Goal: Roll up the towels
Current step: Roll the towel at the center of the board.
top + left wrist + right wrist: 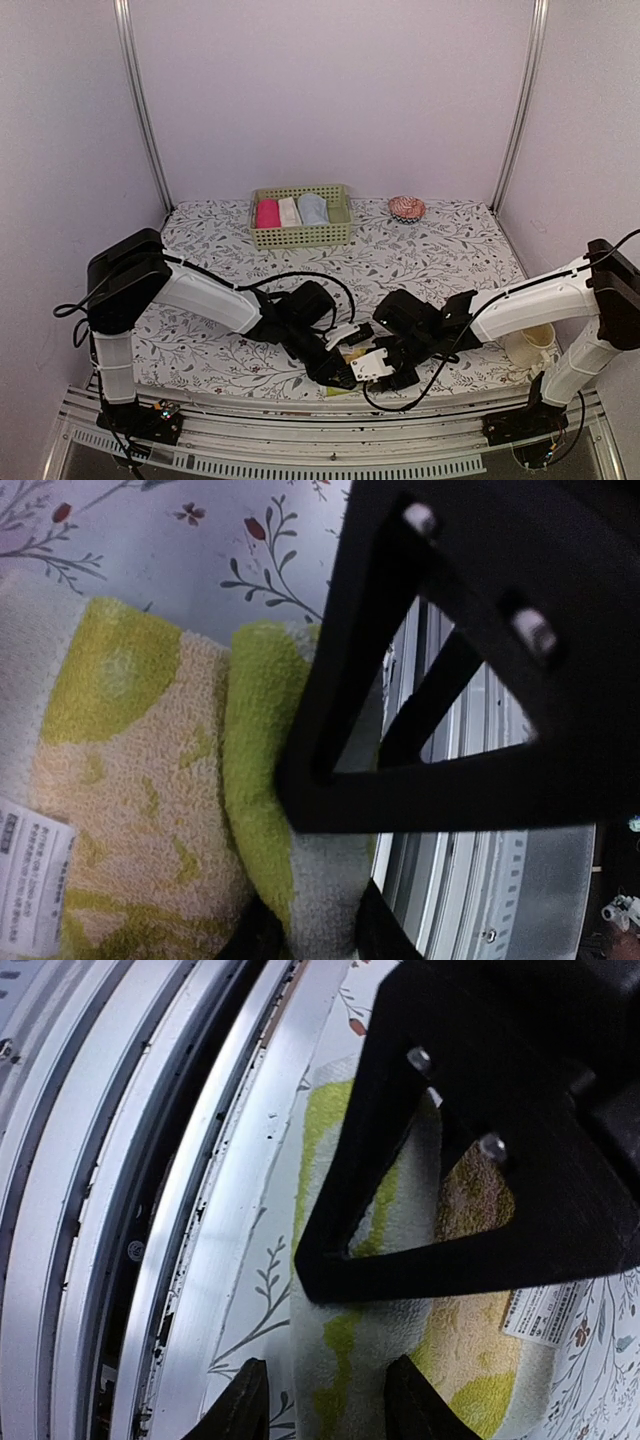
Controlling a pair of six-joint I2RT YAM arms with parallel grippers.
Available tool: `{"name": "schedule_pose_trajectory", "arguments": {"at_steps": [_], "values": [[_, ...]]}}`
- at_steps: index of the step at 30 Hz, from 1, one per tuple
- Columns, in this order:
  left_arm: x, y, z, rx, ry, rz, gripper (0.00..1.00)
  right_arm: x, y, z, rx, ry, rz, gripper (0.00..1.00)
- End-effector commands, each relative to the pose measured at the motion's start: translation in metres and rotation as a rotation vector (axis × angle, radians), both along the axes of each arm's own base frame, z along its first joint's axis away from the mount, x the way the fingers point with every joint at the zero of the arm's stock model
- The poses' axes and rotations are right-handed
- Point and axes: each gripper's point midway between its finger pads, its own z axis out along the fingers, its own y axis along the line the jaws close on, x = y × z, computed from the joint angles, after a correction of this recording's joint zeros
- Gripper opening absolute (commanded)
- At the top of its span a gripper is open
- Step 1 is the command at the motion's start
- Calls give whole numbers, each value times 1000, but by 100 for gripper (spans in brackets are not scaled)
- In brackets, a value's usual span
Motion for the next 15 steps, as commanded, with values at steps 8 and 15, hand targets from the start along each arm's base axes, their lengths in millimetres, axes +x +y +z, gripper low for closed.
{"name": "schedule_pose_trajectory", "arguments": {"at_steps": [8, 15], "values": [[16, 36, -13, 135, -100, 97, 43, -4, 6, -20, -65, 65, 18, 10], [27, 67, 19, 90, -238, 242, 48, -17, 5, -3, -83, 387, 8, 8]]}}
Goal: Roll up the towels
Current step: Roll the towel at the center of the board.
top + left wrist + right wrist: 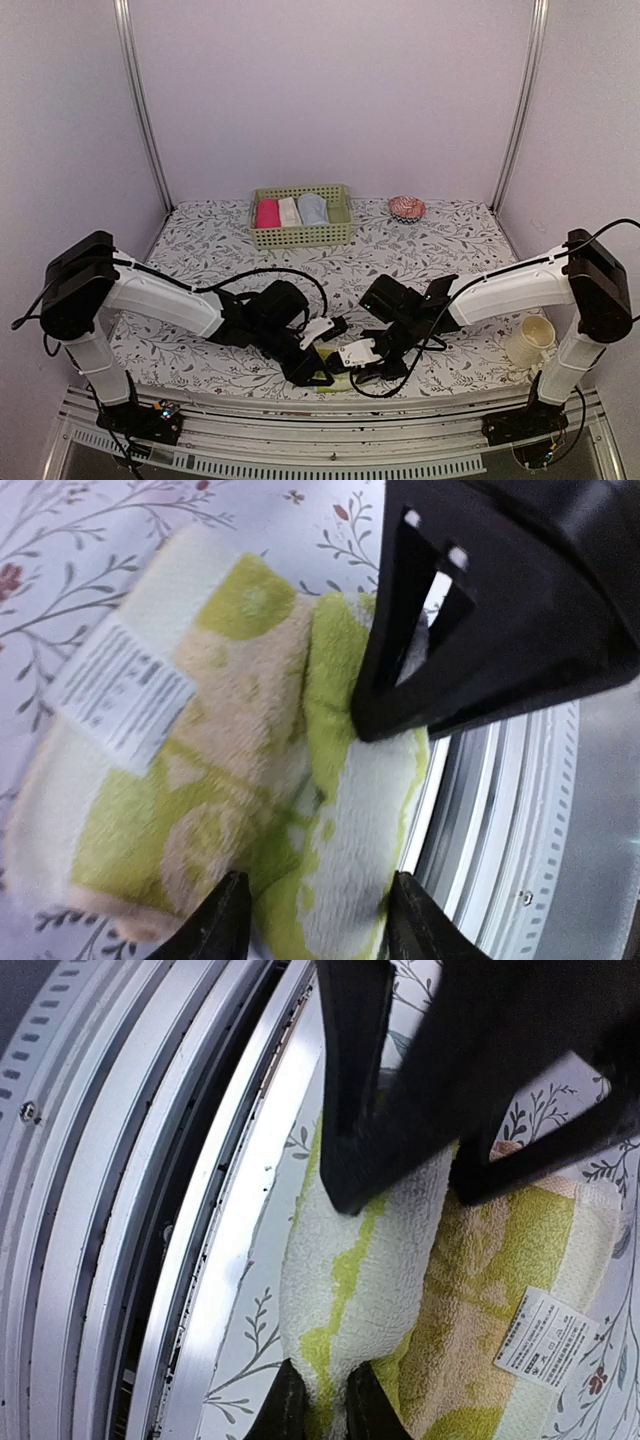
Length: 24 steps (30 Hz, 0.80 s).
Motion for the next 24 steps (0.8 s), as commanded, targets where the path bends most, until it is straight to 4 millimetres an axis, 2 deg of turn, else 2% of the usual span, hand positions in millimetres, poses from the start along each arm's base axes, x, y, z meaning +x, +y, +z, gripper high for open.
{"name": "schedule_pose_trajectory", "arguments": {"at_steps": [1, 3, 6, 9, 11, 16, 19, 24], "values": [[17, 33, 8, 22, -106, 151, 48, -26, -15, 0, -88, 335, 4, 7], [12, 44, 20, -13, -153, 183, 49, -24, -14, 2, -100, 420, -11, 7], [8, 61, 25, 8, -272, 233, 49, -19, -10, -3, -132, 557, -48, 7], [1, 66, 30, 31, -401, 226, 49, -8, -4, -3, -135, 680, -83, 7], [-7, 60, 34, 35, -491, 170, 49, -1, -2, -4, -151, 749, -107, 7], [-26, 25, 46, 28, -662, 20, 50, 7, -4, -16, -201, 874, -133, 7], [-21, 5, 48, 61, -762, -30, 52, 7, -7, -26, -227, 878, -133, 7], [-9, -9, 30, 143, -894, -121, 56, 8, -6, -27, -231, 886, -141, 8]]}}
